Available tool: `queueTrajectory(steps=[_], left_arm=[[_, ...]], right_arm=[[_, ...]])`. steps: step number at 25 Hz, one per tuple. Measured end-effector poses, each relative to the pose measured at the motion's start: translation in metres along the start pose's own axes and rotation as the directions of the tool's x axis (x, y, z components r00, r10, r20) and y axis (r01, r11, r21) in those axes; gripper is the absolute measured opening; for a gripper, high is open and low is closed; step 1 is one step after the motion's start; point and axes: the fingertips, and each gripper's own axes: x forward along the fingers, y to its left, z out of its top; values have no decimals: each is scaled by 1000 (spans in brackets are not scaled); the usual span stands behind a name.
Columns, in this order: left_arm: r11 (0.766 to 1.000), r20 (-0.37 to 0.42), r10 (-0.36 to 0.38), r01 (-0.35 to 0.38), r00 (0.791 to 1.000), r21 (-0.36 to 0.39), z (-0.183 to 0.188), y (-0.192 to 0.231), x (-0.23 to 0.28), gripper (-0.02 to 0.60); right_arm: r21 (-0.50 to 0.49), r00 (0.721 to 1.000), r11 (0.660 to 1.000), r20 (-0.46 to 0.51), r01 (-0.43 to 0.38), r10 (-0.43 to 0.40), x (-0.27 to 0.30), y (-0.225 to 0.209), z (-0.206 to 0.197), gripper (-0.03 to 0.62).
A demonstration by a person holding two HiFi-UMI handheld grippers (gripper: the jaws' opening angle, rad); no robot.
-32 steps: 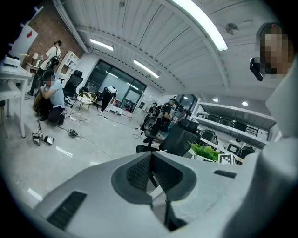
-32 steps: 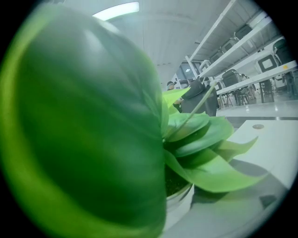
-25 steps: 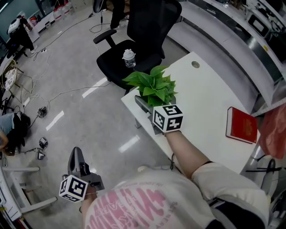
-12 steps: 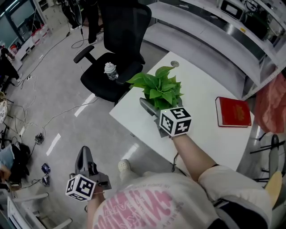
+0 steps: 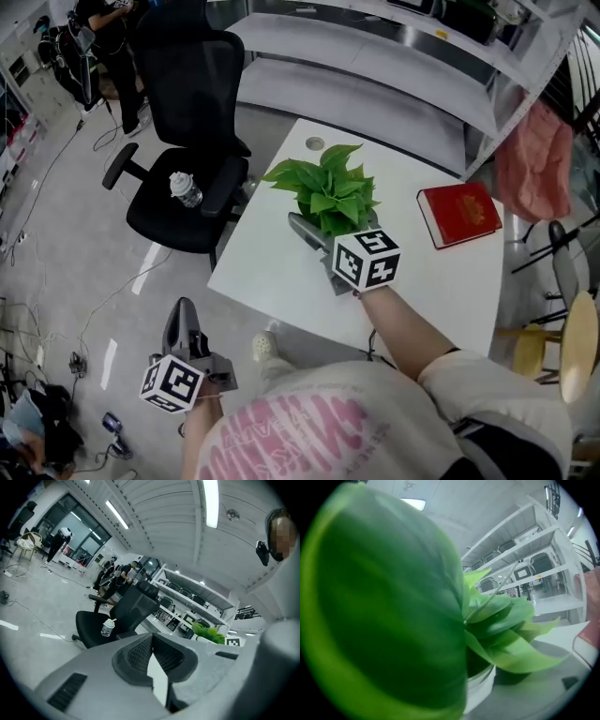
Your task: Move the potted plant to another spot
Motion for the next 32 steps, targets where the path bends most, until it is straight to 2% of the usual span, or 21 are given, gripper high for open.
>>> queueTrajectory(steps=[4, 9, 18, 32], left_arm=[[997, -55, -81, 81, 995, 10, 21, -1, 41, 3], [984, -108, -174, 177, 979, 15, 41, -3, 89, 3], [944, -206, -319, 329, 925, 16, 60, -12, 160, 3], [871, -257, -471, 492, 844, 19, 65, -17, 210, 3]], right_arm=[[4, 997, 997, 17, 75, -75, 5, -7, 12, 560], [10, 986, 987, 39, 161, -161, 12, -17, 25, 560], [31, 951, 956, 103, 291, -292, 19, -34, 48, 560], [7, 902, 913, 153, 408, -405, 18, -35, 53, 560]])
